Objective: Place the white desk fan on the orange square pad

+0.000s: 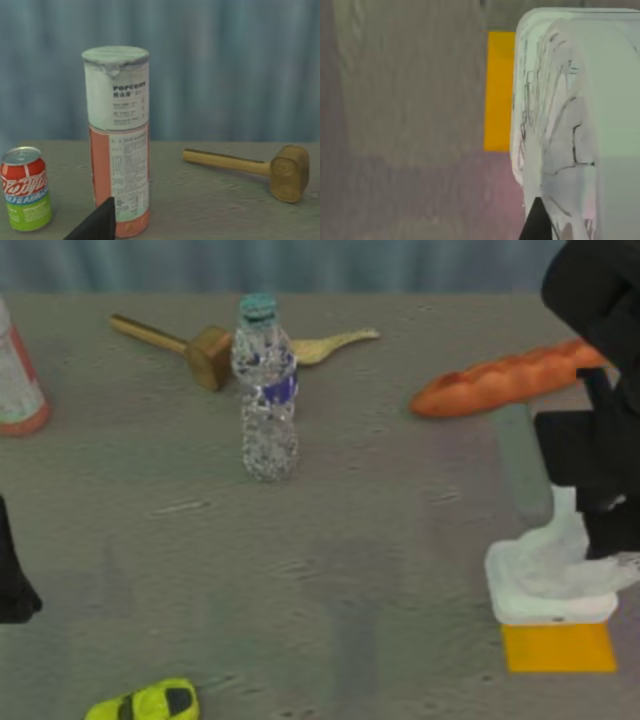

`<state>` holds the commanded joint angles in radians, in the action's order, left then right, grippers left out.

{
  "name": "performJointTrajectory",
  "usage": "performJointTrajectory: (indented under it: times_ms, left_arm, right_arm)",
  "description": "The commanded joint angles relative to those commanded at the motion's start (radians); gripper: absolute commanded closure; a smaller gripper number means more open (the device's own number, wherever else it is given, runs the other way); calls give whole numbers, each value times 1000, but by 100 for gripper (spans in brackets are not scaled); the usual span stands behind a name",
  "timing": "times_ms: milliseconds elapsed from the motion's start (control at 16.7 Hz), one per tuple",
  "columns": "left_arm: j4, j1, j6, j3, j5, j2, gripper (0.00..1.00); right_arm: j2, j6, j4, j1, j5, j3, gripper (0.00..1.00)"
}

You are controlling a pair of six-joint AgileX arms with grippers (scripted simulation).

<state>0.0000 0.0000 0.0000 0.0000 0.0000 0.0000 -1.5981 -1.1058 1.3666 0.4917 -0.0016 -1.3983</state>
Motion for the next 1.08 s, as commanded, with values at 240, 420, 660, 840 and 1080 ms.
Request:
performJointTrajectory:
  times_ms: [240, 420, 660, 840, 1080]
  left_arm:
    - [0, 0, 0, 0, 0, 0, 0]
    - [0, 0, 0, 0, 0, 0, 0]
    - [0, 0, 0, 0, 0, 0, 0]
    - [0, 0, 0, 0, 0, 0, 0]
    - [0, 0, 0, 0, 0, 0, 0]
  right_arm:
    - [53, -39, 1, -53, -1, 53, 100]
    - [49, -36, -3, -48, -1, 54, 100]
    - [43, -40, -90, -55, -1, 134, 100]
    - [39, -43, -137, -58, -1, 177, 100]
    - [39, -43, -137, -58, -1, 177, 92]
